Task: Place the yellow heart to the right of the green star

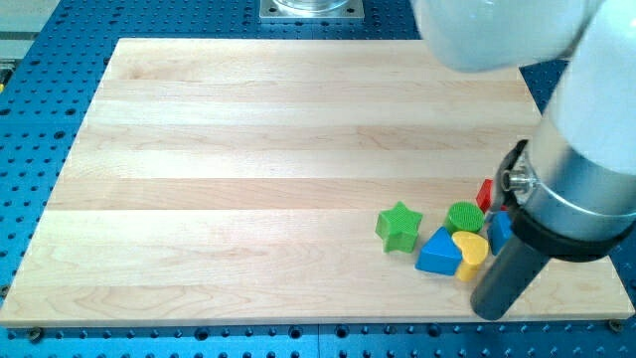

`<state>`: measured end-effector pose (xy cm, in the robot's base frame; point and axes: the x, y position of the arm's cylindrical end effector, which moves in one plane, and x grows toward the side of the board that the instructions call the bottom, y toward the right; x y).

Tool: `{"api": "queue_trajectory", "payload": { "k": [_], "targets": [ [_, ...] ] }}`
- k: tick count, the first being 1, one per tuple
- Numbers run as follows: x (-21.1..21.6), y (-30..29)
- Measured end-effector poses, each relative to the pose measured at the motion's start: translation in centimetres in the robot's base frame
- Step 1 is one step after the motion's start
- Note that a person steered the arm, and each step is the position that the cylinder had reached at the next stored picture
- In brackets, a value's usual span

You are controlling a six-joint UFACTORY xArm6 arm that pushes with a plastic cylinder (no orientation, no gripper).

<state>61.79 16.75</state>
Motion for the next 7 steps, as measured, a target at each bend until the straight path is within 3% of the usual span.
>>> {"api": "queue_trajectory", "payload": {
  "k": [2,3,5,7],
  "targets": [
    [-6.1,-1.3],
    [-6.3,-2.7],
    [-5.0,-2.1],
    [-0.1,1.0]
  ]
}}
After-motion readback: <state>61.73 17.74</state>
